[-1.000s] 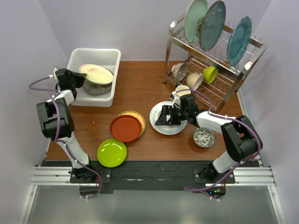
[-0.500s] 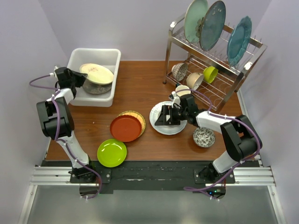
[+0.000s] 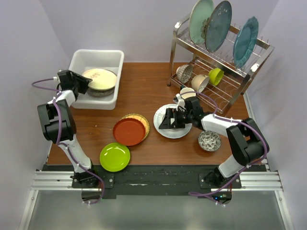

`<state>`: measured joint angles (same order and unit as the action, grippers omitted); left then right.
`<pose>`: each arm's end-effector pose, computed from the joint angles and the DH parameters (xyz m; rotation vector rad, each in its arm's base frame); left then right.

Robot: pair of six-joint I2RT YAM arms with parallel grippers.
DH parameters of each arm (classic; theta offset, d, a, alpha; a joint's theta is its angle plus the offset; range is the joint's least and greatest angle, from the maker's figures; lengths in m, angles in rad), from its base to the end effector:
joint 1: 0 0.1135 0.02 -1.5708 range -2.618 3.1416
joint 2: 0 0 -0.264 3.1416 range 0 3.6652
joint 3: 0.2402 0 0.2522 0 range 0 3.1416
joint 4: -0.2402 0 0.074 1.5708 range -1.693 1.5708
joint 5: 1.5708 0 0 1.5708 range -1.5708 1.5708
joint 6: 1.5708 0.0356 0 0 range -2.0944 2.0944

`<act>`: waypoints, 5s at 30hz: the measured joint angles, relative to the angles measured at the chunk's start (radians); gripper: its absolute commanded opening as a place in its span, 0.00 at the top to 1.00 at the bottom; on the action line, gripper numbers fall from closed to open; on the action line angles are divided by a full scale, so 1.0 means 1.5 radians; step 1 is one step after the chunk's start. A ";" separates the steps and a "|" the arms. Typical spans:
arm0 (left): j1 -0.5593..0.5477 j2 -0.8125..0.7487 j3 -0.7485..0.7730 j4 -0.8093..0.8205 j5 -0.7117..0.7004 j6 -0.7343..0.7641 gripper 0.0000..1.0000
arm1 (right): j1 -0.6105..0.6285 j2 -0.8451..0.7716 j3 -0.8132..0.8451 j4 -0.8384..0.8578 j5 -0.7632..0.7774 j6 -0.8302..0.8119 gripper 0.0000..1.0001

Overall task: Place the plates into the plastic bin on the countertop
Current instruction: Place the plate in the plastic bin, then pick up the plate at the center of the board.

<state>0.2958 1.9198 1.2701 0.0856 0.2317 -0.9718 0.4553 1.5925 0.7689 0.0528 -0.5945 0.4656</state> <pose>0.4170 0.1185 0.2031 -1.1798 1.8414 -0.6381 0.2701 0.1544 0.1664 -0.3039 2.4454 1.1298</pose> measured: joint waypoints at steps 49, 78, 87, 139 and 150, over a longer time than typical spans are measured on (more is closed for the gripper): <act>-0.003 0.084 0.250 -0.401 -0.026 0.261 0.24 | 0.002 -0.003 0.007 -0.025 0.000 -0.014 0.01; -0.176 -0.339 0.069 -0.391 -0.065 0.347 0.27 | 0.027 -0.051 0.055 -0.109 0.008 -0.013 0.01; -0.177 -0.451 -0.035 -0.450 -0.045 0.360 0.31 | 0.096 -0.049 0.120 -0.118 0.018 0.002 0.02; -0.178 -0.644 -0.397 -0.528 0.048 0.356 0.35 | 0.170 0.244 0.309 -0.197 0.061 0.074 0.74; -0.178 -0.638 -0.397 -0.518 0.048 0.346 0.35 | 0.176 0.257 0.329 -0.220 0.074 0.073 0.94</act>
<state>0.0292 0.9634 0.6746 -0.6907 0.3031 -0.4526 0.7193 1.9774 1.2625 -0.2768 -0.4839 0.5751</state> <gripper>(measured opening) 0.648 0.131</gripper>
